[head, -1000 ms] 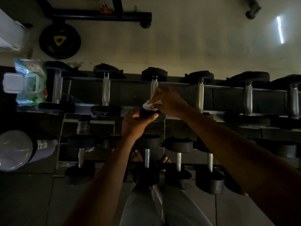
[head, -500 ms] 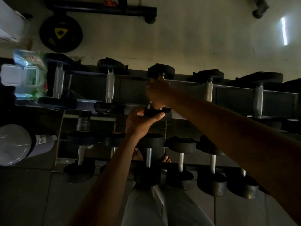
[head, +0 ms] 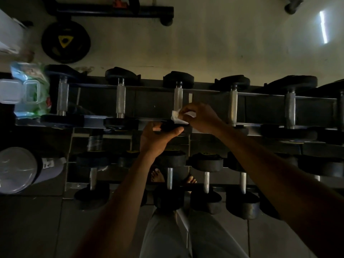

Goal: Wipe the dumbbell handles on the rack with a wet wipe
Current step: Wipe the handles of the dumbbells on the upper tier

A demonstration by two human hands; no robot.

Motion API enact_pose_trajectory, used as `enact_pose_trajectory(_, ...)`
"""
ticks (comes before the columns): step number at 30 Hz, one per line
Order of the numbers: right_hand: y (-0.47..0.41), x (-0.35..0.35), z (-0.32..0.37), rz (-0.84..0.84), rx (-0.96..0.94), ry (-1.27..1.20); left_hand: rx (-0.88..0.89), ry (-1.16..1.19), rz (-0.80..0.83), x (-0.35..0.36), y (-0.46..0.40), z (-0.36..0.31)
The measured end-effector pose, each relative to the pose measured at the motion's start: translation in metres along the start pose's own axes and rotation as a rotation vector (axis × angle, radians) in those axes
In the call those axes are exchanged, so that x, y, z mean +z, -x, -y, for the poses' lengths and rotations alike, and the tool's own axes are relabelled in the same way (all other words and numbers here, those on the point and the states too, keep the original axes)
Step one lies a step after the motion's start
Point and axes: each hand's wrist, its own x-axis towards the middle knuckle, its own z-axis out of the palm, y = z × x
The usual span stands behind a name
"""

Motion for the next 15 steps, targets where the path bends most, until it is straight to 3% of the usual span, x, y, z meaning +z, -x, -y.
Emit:
enact_pose_trajectory(7,0.004,-0.002,-0.003,0.091,0.142,-0.180,-0.056,-0.002,-0.026,0.001,-0.007,0.007)
enact_pose_trajectory(15,-0.009,0.005,-0.016,0.064,0.199,-0.099,-0.053,-0.025,-0.045,0.001,-0.013,0.015)
